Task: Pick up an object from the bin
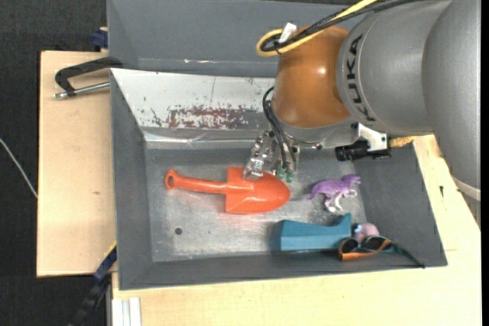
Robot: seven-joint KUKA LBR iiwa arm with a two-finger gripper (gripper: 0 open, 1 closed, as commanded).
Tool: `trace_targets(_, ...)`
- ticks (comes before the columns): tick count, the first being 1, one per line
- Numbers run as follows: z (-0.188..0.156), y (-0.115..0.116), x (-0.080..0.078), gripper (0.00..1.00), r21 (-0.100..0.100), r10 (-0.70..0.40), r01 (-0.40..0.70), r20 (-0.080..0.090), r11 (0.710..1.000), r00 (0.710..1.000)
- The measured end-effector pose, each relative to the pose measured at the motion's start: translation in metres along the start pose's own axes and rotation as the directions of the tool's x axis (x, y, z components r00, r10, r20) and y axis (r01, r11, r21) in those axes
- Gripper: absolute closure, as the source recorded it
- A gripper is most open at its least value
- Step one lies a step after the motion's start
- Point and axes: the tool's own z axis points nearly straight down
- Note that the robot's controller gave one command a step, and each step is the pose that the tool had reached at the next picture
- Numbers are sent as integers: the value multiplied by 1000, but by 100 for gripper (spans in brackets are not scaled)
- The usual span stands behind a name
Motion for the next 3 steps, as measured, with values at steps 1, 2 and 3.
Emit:
trace_targets(1,-19,0,-1,100,-1,0,0,3,1000,1000)
trace_targets(2,-36,1,-2,100,-4,-1,1,8,1000,1000)
trace_targets(3,-45,1,-2,100,-4,-1,1,8,1000,1000)
